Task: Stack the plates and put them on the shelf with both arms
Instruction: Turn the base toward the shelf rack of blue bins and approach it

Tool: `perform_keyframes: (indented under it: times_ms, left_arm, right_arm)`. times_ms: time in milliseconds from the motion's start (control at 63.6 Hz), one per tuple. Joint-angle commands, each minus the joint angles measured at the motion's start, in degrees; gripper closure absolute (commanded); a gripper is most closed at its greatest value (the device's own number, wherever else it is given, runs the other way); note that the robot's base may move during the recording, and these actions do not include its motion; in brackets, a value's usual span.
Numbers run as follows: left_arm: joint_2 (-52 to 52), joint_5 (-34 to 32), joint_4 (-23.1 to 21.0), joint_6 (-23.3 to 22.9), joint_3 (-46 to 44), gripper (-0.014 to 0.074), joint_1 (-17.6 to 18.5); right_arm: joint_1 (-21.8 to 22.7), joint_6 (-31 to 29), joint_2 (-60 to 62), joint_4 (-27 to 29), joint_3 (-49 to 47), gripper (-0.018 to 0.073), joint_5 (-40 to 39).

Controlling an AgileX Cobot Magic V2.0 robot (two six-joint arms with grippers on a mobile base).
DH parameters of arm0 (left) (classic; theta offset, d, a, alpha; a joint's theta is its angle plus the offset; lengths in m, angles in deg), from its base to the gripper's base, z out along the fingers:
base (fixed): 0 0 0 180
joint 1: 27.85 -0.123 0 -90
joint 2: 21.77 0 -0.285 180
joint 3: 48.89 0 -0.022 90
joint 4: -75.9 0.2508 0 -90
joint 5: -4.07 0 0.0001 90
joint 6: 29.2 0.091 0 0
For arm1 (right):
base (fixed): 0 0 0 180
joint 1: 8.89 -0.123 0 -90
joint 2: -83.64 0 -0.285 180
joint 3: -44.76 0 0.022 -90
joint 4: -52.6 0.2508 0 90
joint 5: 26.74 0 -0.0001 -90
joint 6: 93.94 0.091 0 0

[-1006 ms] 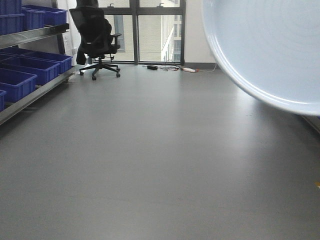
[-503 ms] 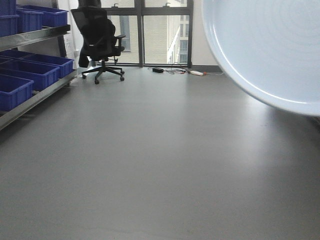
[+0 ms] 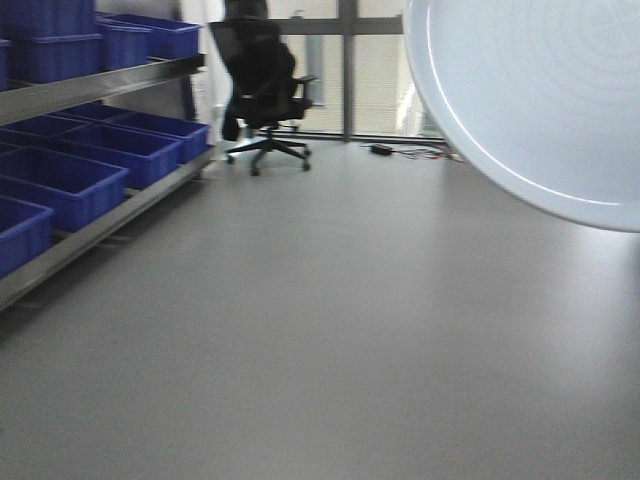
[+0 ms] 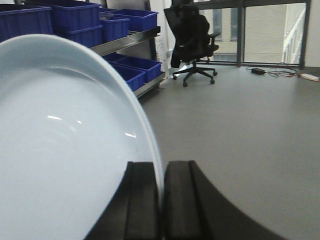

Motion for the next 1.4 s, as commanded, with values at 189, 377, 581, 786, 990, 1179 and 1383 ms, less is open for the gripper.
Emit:
perform_keyframes:
  times_ms: [189,377,581,786,990,1179,1383]
  left_arm:
    - [-0.32,-4.62,-0.34,-0.24,-1.71,0.0516,-0.1]
    - [-0.32,-4.62,-0.34,-0.24,-1.71,0.0516,-0.1]
    - [-0.32,-4.62,-0.34,-0.24,-1.71,0.0516,-0.1]
    - [-0.32,-4.62,-0.34,-0.24,-1.71,0.0516,-0.1]
    - [-0.32,-4.62,-0.34,-0.24,-1.71,0.0516,-0.1]
    - [-0.32,-4.62,-0.34,-0.24,-1.71,0.0516,-0.1]
    - [-0.32,-4.62,-0.34,-0.24,-1.71,0.0516,-0.1]
  right_arm:
    - [0.39,-0.07,0.03,-0.09,-1.8,0.051,-5.96]
    - [0.39,-0.07,0.03,-0.09,-1.8,0.051,-5.96]
    - [0.39,-0.07,0.03,-0.09,-1.8,0.051,-5.96]
    - [0.39,-0.07,0.03,-0.09,-1.8,0.051,-5.96]
    - [0.39,-0.07,0.03,-0.09,-1.8,0.051,-5.96]
    - [0.39,-0.07,0.03,-0.09,-1.8,0.051,-5.96]
    - [0.39,-0.07,0.03,-0.09,-1.8,0.051,-5.96]
